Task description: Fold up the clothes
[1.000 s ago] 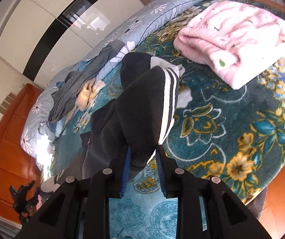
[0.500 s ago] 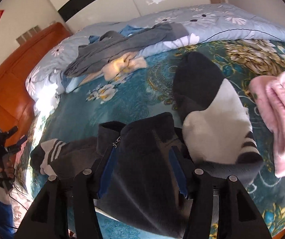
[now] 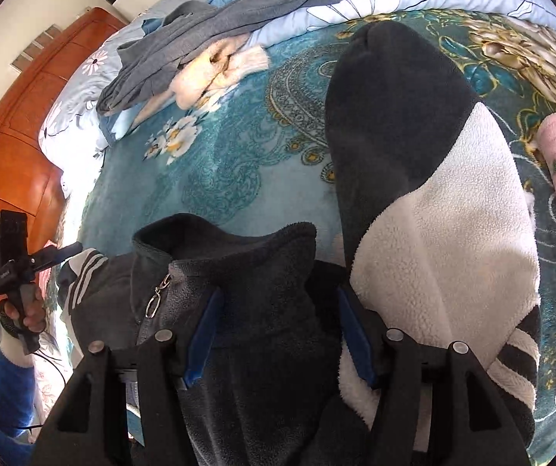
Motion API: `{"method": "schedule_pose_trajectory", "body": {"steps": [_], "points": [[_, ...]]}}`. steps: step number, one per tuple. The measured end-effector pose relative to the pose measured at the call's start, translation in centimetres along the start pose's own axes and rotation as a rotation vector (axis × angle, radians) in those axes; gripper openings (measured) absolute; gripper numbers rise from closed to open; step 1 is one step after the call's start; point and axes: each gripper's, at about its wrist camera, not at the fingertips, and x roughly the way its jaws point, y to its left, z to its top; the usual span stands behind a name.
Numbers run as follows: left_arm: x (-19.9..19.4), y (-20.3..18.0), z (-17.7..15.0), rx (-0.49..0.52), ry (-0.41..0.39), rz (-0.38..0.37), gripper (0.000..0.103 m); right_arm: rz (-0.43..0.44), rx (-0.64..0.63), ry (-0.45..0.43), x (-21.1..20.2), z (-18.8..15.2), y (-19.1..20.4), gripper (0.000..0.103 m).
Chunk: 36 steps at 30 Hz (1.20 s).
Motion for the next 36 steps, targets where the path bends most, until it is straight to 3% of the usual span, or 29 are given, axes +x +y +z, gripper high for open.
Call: {"method": "schedule_pose_trajectory", "body": {"steps": [2,4,6,8,11,15,18,24,29,31,35,36], "points": [[0.7,-0.1,0.0,0.019,0.03,0.013,0.086,0.033,-0.01,-0.024,-0.9,-0.6,0.6,0.061],[1.3,-0.1,0.0,0.033,0.053,0.021,0.086,0.041,-0.027,-0.059,-1.7,-1.4,1.4,0.055],[1.9,-0.1,0.1,0.046,0.073,0.03,0.086,0.033,-0.028,-0.089,-2.6,-2.5,1.9,0.029],[2.3,-0.2,0.2,0.068,0.088,0.033,0.086,0.056,-0.024,-0.125,-3.8,-3.7,2.3,0.015],[3.0,-0.7,0.4,0.126,0.117,0.038,0.086,0.15,-0.051,-0.219,-6.6,-5.7,3.5,0.013],[4.6,-1.8,0.6,0.211,0.184,-0.021,0.086,0.183,-0.086,-0.314,-9.5,-8.0,4.8,0.013],[6.6,-2.7,0.7,0.263,0.253,-0.014,0.087,0.21,-0.07,-0.36,-10.8,-9.2,4.9,0.013],[10.0,-4.2,-0.4,0.335,0.428,-0.061,0.088,0.221,0.003,-0.364,-10.7,-9.8,3.7,0.013],[9.3,-4.3,-1.2,0.31,0.412,-0.096,0.087,0.219,0.032,-0.368,-10.2,-9.5,3.3,0.013],[8.8,-4.8,-1.9,0.339,0.382,-0.044,0.07,0.219,0.041,-0.366,-10.0,-9.3,3.2,0.013],[7.7,-6.4,-3.4,0.411,0.31,0.021,0.049,0.217,0.064,-0.372,-9.7,-9.3,3.1,0.013],[7.3,-6.6,-3.4,0.414,0.284,0.042,0.038,0.217,0.07,-0.373,-9.6,-9.3,3.1,0.013]]}}
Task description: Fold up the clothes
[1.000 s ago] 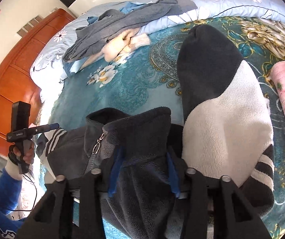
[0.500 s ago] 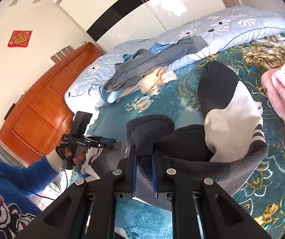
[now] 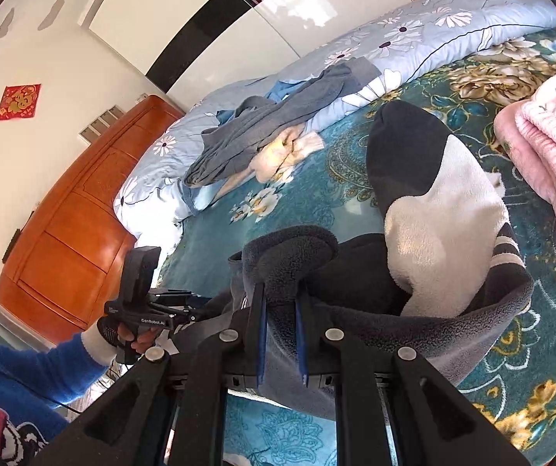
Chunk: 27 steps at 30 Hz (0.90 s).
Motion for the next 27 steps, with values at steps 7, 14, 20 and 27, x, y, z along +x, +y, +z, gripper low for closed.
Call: {"method": "schedule_pose_trajectory", "body": {"steps": [7,14,20,27], "points": [[-4.7,0.0,-0.8,-0.077,-0.209,0.052,0.011,-0.005,0.002,-0.025,-0.3,0.6,0.8,0.013],[-12.1,0.5,0.7,-0.111,-0.458,0.151,0.011,0.021,-0.07,-0.085,1.1,5.6,3.9,0.013],[-18.1,2.3,4.1,-0.114,-0.605,0.324,0.0,-0.003,-0.134,-0.126,5.4,13.4,7.2,0.013],[-18.2,8.3,8.3,-0.252,-0.587,0.271,0.001,0.003,-0.092,-0.098,11.7,19.7,7.2,0.008]]}}
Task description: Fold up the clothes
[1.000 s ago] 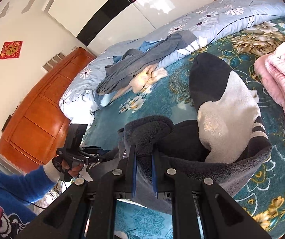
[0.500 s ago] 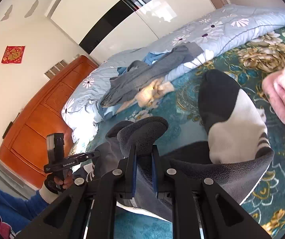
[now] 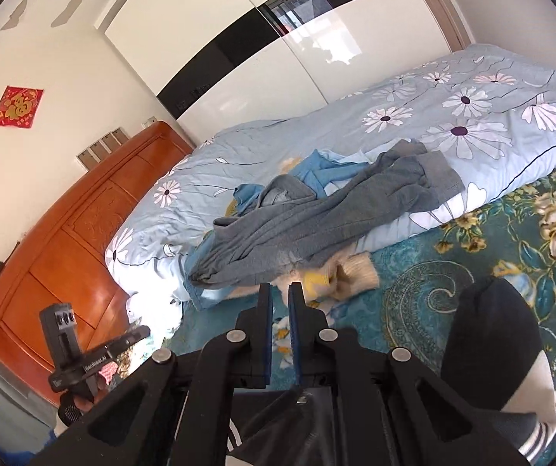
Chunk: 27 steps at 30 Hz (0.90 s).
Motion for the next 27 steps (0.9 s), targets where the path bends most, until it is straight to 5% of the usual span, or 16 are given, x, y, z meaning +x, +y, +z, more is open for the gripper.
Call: {"method": "schedule_pose_trajectory", "body": {"steps": [9,11,13,21,27], "points": [[8.0,0.6,-6.6,0.045,0.326,0.01,0.007,-0.06,0.012,0.181,2.0,-2.7,-5.0,0.009],[9.5,1.0,-7.6,0.071,0.381,0.033,0.028,-0.109,-0.008,0.253,2.5,-3.6,-6.2,0.009],[10.9,1.3,-8.6,0.084,0.442,0.014,0.063,-0.179,-0.04,0.336,3.2,-4.5,-7.4,0.01],[13.6,0.5,-11.1,0.246,0.555,0.067,0.066,-0.379,-0.192,0.638,3.9,-8.5,-11.7,0.051],[14.2,0.0,-11.4,0.309,0.58,0.06,0.074,-0.379,-0.188,0.757,4.3,-9.5,-14.1,0.062]]}}
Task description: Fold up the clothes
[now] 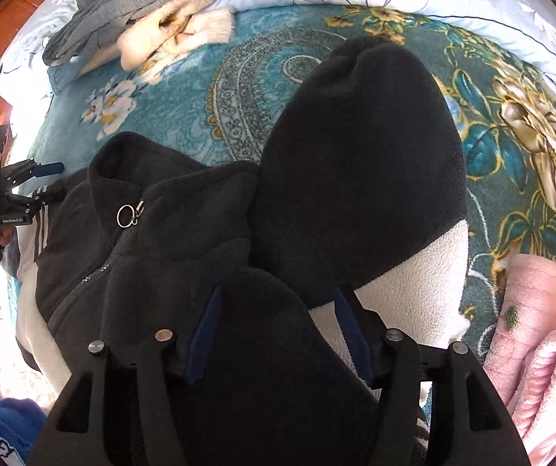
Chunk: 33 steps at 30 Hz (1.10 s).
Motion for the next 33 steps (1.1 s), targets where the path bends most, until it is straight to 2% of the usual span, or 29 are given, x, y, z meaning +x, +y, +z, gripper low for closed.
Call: {"method": "schedule_pose_trajectory", "body": {"steps": [4,8,11,16,17,18,19,20,22,24,28,33], "points": [[0.0,-0.2,-0.4,0.022,0.05,-0.088,0.078,0.051,0.006,0.045,0.9,0.0,-0.6,0.062],[-0.2,-1.4,-1.0,0.095,0.085,-0.104,0.082,0.084,0.01,0.046,0.7,-0.6,-0.5,0.062],[-0.4,-2.1,-1.3,0.118,0.127,-0.146,0.082,0.111,0.012,0.042,0.5,-1.2,-0.4,0.06],[-1.2,-2.5,-2.1,0.107,0.12,-0.163,0.08,0.139,0.013,0.016,-0.3,-2.4,0.3,0.043],[-1.5,-2.4,-2.3,0.089,0.113,-0.171,0.078,0.13,0.007,0.009,-0.5,-2.7,0.5,0.04],[-1.7,-2.1,-2.5,0.062,0.104,-0.168,0.07,0.122,0.007,0.005,-0.6,-2.9,0.8,0.037],[-2.0,-1.8,-2.8,0.034,0.094,-0.164,0.055,0.114,0.007,0.002,-0.8,-3.0,1.0,0.035],[-2.3,-1.6,-3.0,0.007,0.083,-0.16,0.05,0.106,0.008,-0.002,-1.0,-3.1,1.2,0.03],[-2.8,-1.0,-3.6,-0.055,0.064,-0.16,0.028,0.089,0.011,-0.01,-1.2,-3.4,1.5,0.023],[-3.3,-0.6,-4.3,-0.11,0.035,-0.173,0.02,0.07,0.007,-0.025,-1.4,-3.5,2.2,0.013],[-5.6,-1.1,-5.0,-0.149,-0.07,-0.143,0.016,0.054,-0.003,-0.077,-2.5,-3.1,3.3,0.01],[-10.8,1.0,-4.9,-0.296,-0.281,-0.143,0.015,0.067,-0.016,-0.207,-5.7,-1.2,4.5,0.009]]}}
